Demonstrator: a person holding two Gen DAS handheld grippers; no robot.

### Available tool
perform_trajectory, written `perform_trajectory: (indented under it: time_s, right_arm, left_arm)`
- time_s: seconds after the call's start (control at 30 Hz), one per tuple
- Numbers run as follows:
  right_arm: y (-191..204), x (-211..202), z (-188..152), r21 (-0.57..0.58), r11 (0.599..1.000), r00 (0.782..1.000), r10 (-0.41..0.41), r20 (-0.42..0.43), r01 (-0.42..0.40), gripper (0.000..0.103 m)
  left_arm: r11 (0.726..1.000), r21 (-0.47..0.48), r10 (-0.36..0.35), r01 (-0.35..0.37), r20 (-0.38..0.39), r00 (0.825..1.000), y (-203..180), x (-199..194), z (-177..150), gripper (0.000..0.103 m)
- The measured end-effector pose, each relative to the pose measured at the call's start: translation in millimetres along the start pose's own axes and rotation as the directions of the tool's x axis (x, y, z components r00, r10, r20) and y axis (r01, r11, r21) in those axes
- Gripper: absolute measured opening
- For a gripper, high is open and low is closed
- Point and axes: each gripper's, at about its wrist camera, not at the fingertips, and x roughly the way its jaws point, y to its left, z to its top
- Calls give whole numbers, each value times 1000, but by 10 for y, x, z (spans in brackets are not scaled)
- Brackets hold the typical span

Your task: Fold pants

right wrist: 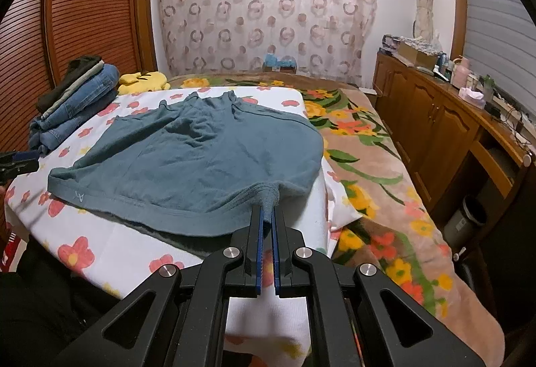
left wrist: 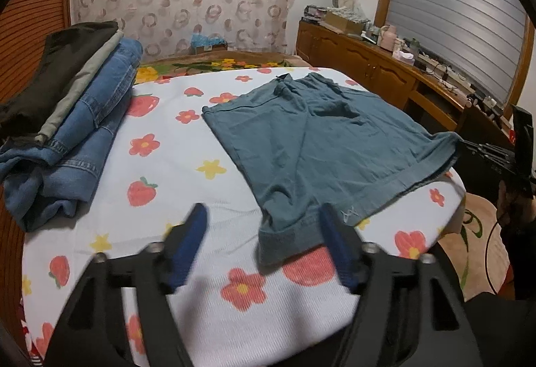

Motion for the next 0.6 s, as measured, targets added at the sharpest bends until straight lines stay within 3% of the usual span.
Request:
perform_trajectory:
  time_s: [0.3, 0.6]
  right_arm:
    - [-53, 5, 64, 17, 1000, 1000, 18, -5, -18, 4]
    - [-74, 56, 29, 20, 1000, 1000, 19, -19, -19, 4]
  left_arm:
    - [1000, -10, 9, -9, 0, 1000, 173, 347, 278, 74]
    - [1000, -29, 1, -2, -31, 1000, 424, 836, 739, 58]
